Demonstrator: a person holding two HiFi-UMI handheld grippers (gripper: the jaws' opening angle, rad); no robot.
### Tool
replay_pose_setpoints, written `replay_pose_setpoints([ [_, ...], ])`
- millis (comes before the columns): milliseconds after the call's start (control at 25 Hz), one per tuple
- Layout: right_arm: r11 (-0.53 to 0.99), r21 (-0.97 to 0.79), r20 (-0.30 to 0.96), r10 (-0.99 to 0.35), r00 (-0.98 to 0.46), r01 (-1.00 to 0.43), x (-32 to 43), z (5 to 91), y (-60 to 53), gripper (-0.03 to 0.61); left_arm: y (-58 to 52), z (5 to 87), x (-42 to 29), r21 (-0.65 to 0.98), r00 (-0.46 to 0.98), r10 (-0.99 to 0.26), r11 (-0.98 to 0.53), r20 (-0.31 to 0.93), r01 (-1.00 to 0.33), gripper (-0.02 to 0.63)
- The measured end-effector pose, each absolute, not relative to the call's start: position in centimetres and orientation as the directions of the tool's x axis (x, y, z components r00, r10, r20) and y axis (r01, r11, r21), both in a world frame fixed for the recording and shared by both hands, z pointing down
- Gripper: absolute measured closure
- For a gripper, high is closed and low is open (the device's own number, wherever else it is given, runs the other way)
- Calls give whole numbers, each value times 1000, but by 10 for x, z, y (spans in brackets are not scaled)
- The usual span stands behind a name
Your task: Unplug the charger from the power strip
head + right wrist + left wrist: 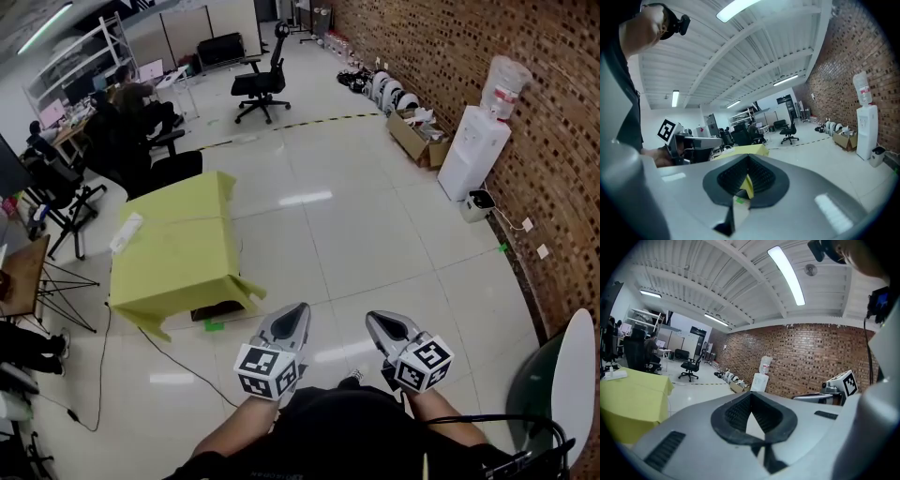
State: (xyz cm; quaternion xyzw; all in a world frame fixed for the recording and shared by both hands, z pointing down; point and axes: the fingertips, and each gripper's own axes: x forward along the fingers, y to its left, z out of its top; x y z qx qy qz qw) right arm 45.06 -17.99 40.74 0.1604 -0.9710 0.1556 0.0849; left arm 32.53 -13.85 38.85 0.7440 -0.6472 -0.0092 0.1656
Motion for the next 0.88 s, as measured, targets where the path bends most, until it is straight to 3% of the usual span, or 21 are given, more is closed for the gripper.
replay_pose_setpoints([
  [360,928,-272,218,-197,-956,-253,415,406,-140,575,-87,386,301,257,91,-976,-38,198,-966,609],
  [880,962,-269,214,103,-971,43,310,404,-73,575,10,389,215,255,-211,-955,262,210,-931,609],
])
